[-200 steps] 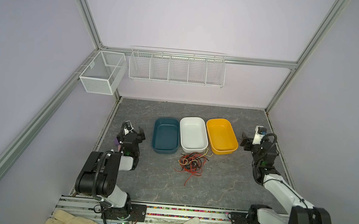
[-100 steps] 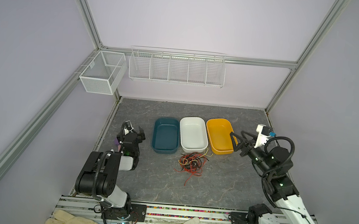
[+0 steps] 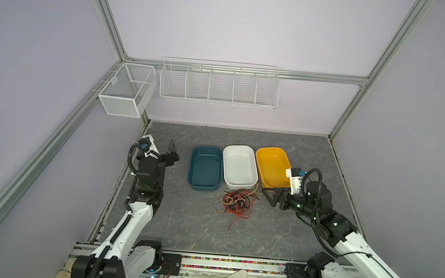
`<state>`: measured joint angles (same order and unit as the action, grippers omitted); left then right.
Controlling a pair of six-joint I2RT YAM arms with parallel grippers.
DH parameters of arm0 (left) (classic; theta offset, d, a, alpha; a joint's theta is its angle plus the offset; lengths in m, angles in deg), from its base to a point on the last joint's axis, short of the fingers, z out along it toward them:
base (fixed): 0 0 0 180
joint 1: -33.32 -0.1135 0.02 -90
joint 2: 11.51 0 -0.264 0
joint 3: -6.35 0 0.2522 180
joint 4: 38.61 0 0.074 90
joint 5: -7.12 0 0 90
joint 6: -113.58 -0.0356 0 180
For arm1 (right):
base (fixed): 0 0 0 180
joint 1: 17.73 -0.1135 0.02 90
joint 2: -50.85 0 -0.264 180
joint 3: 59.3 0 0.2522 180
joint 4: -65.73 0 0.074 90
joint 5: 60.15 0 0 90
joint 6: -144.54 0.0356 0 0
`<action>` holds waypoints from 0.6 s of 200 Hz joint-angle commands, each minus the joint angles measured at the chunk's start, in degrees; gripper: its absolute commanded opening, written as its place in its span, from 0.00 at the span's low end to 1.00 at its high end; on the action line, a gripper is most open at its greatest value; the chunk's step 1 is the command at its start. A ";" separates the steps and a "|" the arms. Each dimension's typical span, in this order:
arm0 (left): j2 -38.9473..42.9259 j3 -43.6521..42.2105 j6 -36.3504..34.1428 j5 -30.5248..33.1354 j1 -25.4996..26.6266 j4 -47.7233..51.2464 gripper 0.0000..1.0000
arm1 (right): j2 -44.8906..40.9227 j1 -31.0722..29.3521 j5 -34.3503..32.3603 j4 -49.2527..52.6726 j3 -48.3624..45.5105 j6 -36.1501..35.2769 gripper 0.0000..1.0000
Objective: Untangle the cables
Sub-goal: 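Move both grippers toward the tangled red, black and yellow wire pile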
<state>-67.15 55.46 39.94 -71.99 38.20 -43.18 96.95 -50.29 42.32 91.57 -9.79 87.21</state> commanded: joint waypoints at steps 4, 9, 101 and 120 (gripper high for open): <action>2.59 6.11 12.03 -3.77 -0.14 25.03 0.99 | 2.38 -3.71 -6.40 1.62 -2.32 1.38 0.91; 3.27 6.38 12.07 -5.29 -0.14 26.33 0.99 | 3.12 -4.48 -6.56 1.23 -2.49 1.43 0.92; 11.69 3.77 17.28 -8.84 9.17 47.08 0.99 | 18.48 -12.68 -8.51 -4.08 0.90 -0.22 0.86; 13.77 2.25 19.24 -5.07 14.19 48.77 0.99 | 20.37 -13.02 -8.64 -5.48 1.30 -0.88 0.77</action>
<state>-56.33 59.60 55.56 -82.30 47.45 -0.71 115.55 -62.59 34.49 89.49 -10.14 87.27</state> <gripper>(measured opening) 0.991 0.808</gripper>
